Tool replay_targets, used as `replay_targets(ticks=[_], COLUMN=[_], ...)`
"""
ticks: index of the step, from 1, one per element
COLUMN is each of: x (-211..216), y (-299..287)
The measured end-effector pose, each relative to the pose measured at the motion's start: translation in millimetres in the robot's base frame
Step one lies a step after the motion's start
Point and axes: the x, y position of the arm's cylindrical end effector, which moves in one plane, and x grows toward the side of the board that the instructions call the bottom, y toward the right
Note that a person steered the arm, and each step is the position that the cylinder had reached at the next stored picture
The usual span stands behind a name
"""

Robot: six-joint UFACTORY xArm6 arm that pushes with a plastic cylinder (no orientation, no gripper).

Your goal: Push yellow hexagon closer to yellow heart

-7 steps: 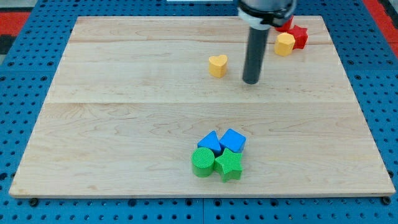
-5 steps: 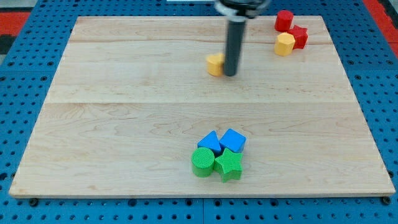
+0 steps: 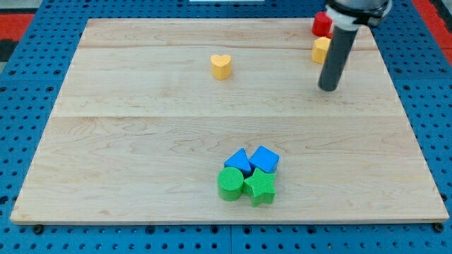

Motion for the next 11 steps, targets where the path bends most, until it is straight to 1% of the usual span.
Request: replay_targets(ticks=[1, 2, 3, 4, 5, 7, 8, 9, 10, 11], x=[-27.3, -51.5, -58.4, -61.9, -67.6, -66.4, -97.4, -142.8, -162.5, -160.4], y=[46.2, 60.4, 33.5, -8.9, -38.0, -76.2, -119.5, -126.0, -87.5, -37.4])
